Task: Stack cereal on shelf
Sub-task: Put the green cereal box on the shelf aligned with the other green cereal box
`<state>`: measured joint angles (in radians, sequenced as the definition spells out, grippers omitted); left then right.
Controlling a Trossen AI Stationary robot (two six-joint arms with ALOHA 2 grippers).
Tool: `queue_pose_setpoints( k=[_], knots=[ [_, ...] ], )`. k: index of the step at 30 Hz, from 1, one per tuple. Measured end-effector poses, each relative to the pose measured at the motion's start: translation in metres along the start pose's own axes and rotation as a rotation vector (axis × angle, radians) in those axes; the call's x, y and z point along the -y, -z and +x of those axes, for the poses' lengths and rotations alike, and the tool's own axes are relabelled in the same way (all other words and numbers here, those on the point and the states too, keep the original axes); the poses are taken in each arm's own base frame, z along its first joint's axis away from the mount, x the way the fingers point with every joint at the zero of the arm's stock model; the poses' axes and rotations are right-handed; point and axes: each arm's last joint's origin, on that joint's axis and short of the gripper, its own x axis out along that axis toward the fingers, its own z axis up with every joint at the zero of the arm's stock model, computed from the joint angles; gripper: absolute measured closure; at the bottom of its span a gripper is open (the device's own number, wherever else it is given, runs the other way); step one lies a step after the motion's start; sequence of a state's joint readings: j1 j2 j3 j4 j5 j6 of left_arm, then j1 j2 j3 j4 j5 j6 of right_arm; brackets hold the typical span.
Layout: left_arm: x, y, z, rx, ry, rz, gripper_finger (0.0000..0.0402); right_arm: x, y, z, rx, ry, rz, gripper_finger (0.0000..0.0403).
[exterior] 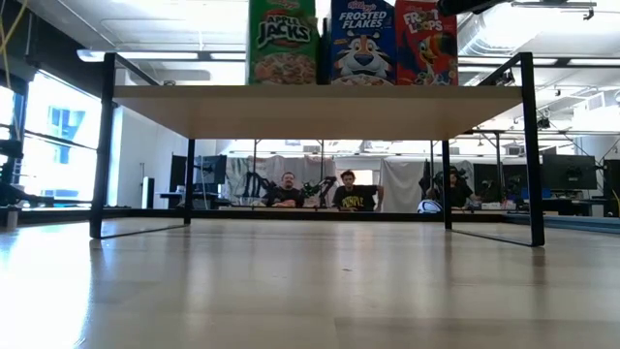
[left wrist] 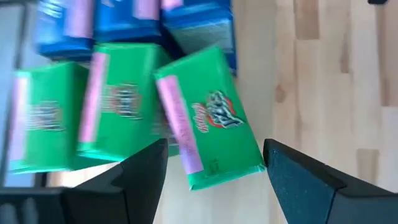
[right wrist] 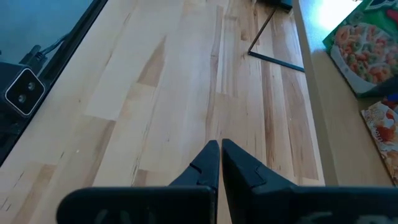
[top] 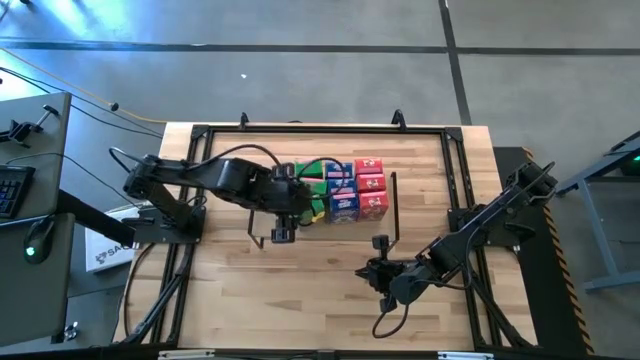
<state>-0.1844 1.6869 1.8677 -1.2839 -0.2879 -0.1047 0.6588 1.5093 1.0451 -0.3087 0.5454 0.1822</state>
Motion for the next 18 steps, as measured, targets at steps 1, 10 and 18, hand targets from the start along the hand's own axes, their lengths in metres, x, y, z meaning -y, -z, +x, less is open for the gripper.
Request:
queue_pose_setpoints(
  k=[1,10,18],
  knots=[
    [-0.002,0.001,-0.004,0.013,-0.016,0.0,0.0145,0.0,0.0,0.0,0.0,0.0,0.0,0.0401],
    [0.012,0.027,-0.054,0.143,-0.05,-0.034,0.0191,0.0,-0.001,0.0,0.006,-0.001,0.026,0.0401],
    [0.055,0.075,-0.023,0.254,-0.071,-0.122,0.0308,0.006,-0.001,0.003,0.001,0.014,0.033,0.0401]
  ],
)
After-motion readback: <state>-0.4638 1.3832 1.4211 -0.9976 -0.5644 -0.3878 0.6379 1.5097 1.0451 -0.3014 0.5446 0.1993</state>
